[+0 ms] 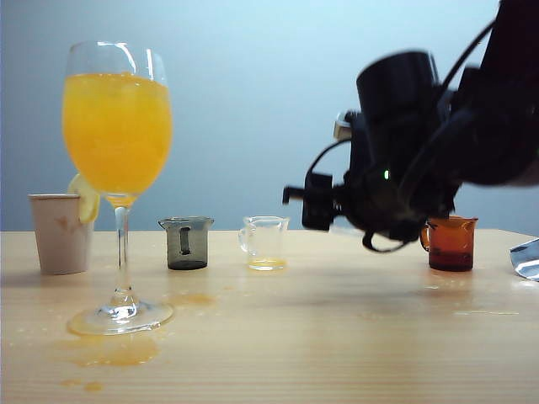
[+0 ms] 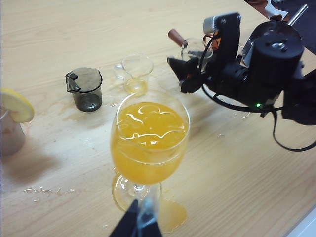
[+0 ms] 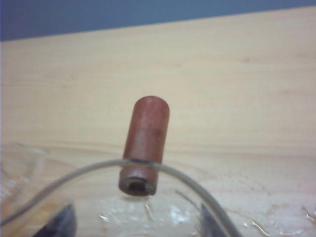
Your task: Pick up the third measuring cup from the left, pour the pineapple juice inside into the goblet, and finally put the measuring cup back in its original place.
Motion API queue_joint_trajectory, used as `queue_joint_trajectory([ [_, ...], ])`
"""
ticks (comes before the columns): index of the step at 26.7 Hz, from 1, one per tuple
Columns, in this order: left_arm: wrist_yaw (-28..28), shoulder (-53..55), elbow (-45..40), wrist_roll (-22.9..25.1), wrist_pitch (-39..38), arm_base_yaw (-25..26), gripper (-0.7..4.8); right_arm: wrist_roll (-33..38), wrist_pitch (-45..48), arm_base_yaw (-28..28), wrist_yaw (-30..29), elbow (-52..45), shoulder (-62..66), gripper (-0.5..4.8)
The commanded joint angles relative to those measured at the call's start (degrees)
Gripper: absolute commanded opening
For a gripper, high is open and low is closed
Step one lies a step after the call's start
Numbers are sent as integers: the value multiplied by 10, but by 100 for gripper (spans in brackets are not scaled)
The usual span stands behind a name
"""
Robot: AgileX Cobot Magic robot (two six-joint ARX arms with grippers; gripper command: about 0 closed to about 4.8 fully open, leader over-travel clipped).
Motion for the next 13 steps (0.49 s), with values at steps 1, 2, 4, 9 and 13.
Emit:
queue_joint_trajectory([
  [1, 0, -1, 2, 0, 5, 0, -3, -14, 22, -4, 1, 18, 28, 211],
  [2, 0, -1, 2, 0, 5, 0, -3, -40, 20, -4, 1, 28, 38, 211],
  [4, 0, -1, 2, 0, 5, 0, -3, -61, 19, -4, 1, 48, 54, 211],
  [9, 0, -1, 2, 0, 5, 0, -3, -69, 15, -11, 2, 105, 94, 211],
  [13, 0, -1, 2, 0, 5, 0, -3, -75, -5, -25, 7, 122, 104, 211],
])
